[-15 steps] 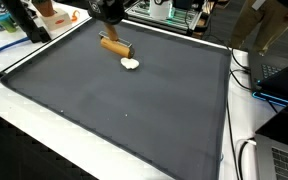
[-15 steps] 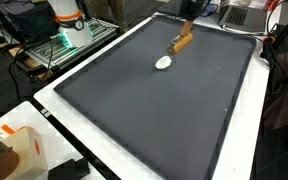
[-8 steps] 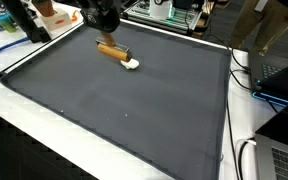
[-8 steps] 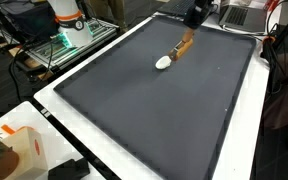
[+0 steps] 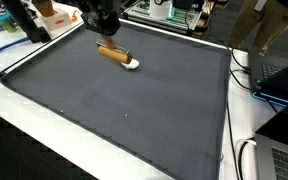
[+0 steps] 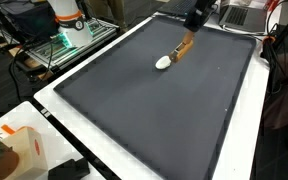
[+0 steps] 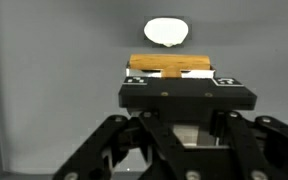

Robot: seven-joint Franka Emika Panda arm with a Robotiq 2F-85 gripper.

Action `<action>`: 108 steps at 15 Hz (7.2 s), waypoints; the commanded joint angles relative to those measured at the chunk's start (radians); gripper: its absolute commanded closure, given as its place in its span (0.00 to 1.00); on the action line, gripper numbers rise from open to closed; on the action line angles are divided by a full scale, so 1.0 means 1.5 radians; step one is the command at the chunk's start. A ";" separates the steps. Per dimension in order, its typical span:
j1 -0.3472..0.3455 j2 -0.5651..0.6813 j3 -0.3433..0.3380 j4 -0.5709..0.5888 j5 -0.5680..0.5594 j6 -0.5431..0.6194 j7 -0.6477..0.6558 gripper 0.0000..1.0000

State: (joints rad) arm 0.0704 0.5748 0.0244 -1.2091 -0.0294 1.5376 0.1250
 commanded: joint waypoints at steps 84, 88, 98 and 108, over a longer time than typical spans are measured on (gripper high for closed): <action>-0.040 -0.484 0.008 -0.611 0.045 0.474 0.058 0.77; -0.042 -0.526 0.015 -0.690 0.023 0.547 0.069 0.77; -0.045 -0.550 0.019 -0.755 0.002 0.563 0.059 0.52; -0.052 -0.579 0.024 -0.809 -0.008 0.623 0.088 0.77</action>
State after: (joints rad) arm 0.0047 -0.2571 0.0509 -2.3709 -0.0281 2.4117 0.2177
